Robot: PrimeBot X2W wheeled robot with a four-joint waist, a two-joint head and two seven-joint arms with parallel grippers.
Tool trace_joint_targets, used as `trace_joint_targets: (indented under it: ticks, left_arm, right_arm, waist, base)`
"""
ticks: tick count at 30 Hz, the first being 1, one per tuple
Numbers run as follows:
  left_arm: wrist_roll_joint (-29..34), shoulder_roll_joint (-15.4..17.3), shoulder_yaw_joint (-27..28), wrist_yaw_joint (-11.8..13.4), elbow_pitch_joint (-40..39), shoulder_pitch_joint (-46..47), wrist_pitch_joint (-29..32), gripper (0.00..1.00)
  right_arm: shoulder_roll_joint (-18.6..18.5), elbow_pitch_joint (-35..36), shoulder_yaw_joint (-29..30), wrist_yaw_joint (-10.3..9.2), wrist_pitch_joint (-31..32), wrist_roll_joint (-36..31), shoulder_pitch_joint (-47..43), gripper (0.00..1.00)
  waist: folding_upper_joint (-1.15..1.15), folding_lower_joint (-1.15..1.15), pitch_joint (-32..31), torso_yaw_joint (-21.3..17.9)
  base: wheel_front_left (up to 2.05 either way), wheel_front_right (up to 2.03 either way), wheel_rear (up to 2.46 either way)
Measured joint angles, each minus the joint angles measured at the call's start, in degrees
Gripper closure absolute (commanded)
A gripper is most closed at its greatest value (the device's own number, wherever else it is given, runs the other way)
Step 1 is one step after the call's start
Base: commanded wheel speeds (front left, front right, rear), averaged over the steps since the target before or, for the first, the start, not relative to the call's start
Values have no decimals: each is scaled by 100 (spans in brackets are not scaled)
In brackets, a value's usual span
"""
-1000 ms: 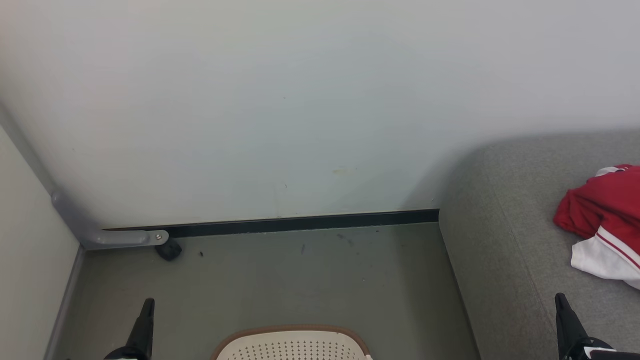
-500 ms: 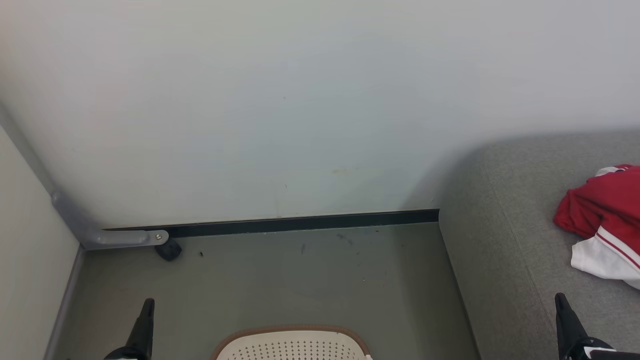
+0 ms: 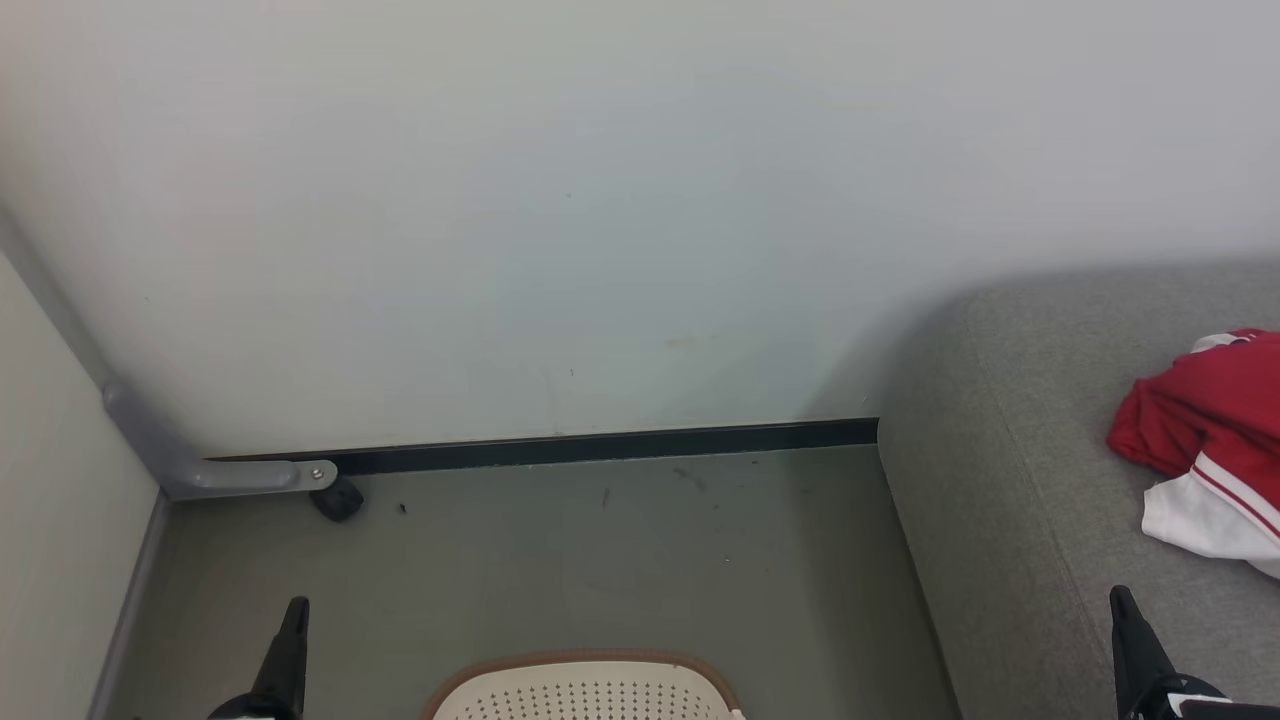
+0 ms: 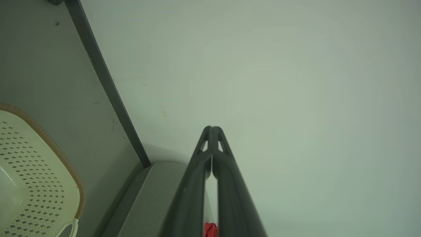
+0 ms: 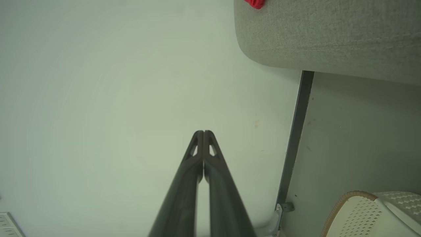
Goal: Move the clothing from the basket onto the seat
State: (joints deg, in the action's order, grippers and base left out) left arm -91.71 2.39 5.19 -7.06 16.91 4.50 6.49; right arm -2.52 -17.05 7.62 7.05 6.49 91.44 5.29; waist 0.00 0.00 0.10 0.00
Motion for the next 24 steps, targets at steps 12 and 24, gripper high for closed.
trace_joint_targets:
  ticks: [12, 24]
  left_arm:
    - [0, 0, 0, 0, 0, 0, 0, 100]
    - [0, 0, 0, 0, -1, 1, 0, 100]
  right_arm:
    - [0, 1, 0, 0, 0, 0, 0, 100]
    - [0, 1, -1, 0, 0, 0, 0, 100]
  waist:
    - [0, 0, 0, 0]
    - [0, 0, 0, 0]
  base:
    - [0, 0, 0]
    - [0, 0, 0]
